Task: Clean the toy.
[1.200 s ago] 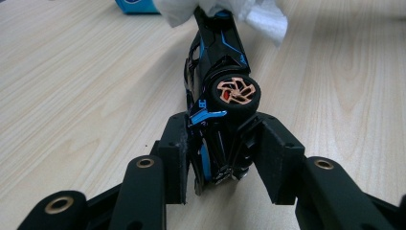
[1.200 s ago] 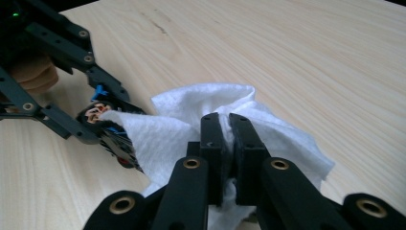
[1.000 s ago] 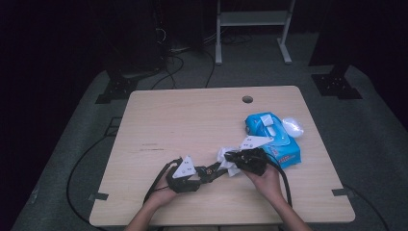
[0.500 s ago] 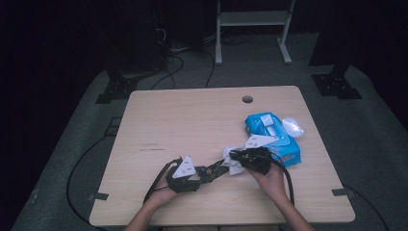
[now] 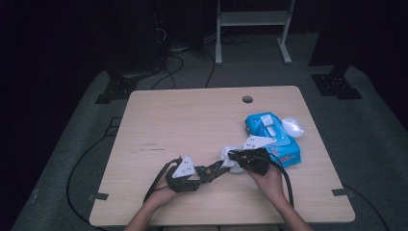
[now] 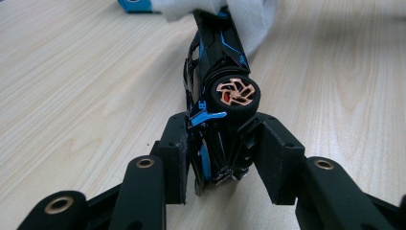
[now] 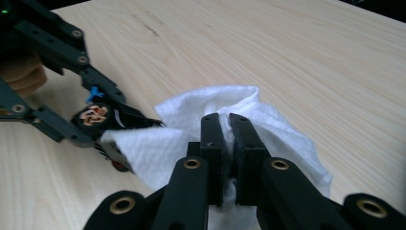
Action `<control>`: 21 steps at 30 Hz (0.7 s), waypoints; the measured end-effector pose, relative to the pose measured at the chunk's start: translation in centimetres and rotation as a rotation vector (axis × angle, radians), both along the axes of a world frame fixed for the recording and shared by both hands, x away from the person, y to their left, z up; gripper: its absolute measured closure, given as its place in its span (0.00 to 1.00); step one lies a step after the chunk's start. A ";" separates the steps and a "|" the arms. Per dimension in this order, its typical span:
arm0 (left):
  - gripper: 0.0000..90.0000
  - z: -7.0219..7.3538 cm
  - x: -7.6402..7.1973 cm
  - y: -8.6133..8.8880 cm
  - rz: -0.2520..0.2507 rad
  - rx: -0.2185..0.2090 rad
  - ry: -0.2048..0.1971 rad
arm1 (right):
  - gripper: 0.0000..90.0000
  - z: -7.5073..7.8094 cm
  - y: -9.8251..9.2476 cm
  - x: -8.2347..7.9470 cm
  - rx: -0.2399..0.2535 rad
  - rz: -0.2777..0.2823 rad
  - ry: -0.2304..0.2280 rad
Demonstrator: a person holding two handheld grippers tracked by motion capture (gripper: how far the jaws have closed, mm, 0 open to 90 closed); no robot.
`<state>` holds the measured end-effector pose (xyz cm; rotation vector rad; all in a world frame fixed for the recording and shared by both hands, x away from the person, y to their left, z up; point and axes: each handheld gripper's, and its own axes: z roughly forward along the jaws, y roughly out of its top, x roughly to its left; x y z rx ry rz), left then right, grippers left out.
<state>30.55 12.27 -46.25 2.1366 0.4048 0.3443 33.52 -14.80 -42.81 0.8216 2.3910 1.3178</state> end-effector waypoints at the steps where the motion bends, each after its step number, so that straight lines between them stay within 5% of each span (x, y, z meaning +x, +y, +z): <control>1: 0.65 0.0 0.0 0.0 0.001 0.001 0.000 | 0.94 0.0 0.4 -0.2 0.005 0.006 0.003; 10: 0.65 0.1 0.1 0.2 0.010 0.010 -0.009 | 0.94 0.3 2.0 -0.5 -0.008 0.041 -0.017; 21: 0.65 0.1 0.1 0.2 0.006 0.013 -0.009 | 0.94 0.1 -3.6 1.4 0.065 -0.102 0.045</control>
